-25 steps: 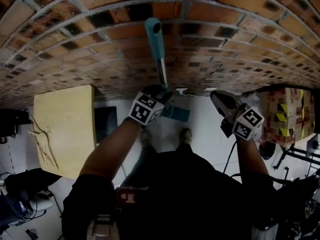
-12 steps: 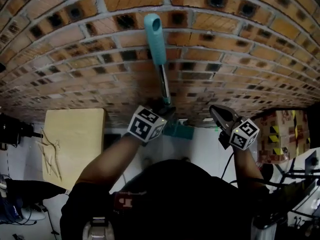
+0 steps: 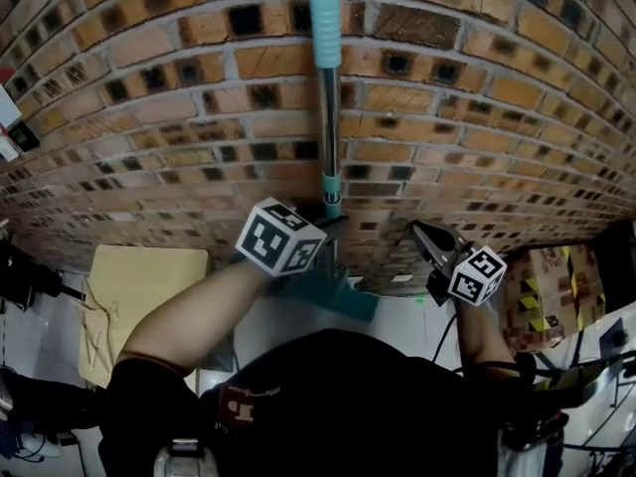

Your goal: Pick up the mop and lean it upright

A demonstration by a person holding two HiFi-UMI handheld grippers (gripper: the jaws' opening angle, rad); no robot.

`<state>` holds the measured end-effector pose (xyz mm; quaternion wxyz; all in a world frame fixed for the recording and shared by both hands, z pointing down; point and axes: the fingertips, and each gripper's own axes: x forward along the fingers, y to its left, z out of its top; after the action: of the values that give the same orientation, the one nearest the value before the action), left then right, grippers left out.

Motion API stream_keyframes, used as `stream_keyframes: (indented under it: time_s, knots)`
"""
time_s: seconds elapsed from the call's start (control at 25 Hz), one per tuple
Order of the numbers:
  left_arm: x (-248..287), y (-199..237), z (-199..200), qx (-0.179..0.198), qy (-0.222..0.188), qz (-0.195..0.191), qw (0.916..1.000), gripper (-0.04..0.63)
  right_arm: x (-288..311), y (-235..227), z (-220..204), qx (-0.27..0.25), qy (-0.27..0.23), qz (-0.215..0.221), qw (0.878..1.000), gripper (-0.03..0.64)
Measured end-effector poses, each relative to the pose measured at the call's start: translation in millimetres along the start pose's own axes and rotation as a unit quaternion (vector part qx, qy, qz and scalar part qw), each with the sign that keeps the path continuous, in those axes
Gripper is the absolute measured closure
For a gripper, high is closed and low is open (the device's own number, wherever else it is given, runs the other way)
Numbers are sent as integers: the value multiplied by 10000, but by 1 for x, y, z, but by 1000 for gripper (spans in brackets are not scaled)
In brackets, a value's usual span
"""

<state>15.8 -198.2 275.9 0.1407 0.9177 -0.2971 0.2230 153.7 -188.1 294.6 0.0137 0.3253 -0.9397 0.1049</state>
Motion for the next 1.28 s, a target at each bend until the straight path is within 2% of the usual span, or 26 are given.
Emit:
stream_keyframes:
  time_s: [0.32,0.6,1.28]
  knots:
    - [-18,-4,60,350,-316,-16,9989,466,-3,9,22,-159,-179,73,9997,603]
    - [-32,3,92,376,-655,49,9971,465,-8,8,31,-211,-244,23,9995,603]
    - [-32,1,102,322,-709,-132,9969,465,-10,8,35,-253,-271,-4,9993,603]
